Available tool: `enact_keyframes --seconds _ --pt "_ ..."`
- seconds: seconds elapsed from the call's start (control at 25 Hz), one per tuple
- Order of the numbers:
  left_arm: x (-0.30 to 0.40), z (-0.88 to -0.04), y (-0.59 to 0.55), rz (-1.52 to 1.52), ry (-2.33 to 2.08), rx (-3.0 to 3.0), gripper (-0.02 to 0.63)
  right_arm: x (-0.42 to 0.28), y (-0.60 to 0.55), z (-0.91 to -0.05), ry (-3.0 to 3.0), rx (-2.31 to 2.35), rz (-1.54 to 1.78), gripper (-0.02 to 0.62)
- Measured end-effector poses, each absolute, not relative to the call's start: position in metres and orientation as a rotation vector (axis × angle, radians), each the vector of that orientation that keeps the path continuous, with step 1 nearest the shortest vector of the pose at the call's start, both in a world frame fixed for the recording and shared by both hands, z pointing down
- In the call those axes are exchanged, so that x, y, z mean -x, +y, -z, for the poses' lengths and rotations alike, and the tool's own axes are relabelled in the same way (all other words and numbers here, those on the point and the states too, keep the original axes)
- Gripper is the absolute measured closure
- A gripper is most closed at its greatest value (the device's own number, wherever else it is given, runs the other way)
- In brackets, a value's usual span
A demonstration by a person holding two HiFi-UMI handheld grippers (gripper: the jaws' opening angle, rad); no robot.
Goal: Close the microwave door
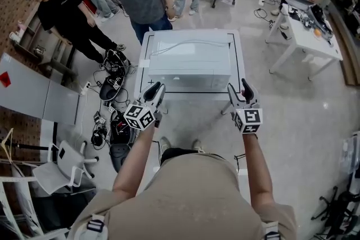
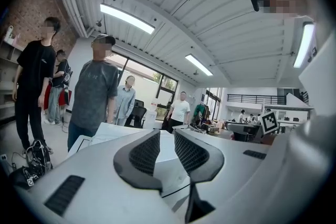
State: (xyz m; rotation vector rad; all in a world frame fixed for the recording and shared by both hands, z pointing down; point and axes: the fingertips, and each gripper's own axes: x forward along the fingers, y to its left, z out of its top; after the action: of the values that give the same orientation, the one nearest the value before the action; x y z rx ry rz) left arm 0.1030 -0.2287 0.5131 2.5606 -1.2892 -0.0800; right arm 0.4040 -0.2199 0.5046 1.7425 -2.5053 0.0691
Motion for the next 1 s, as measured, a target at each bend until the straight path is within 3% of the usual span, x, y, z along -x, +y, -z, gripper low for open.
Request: enact_keyframes --seconds 1.0 --pt "-0.086 -0.534 -0.238 0.025 -1.31 -2.526 0.532 -0.397 -0.234 -0.53 -2.453 -1.732 -0.046 0.371"
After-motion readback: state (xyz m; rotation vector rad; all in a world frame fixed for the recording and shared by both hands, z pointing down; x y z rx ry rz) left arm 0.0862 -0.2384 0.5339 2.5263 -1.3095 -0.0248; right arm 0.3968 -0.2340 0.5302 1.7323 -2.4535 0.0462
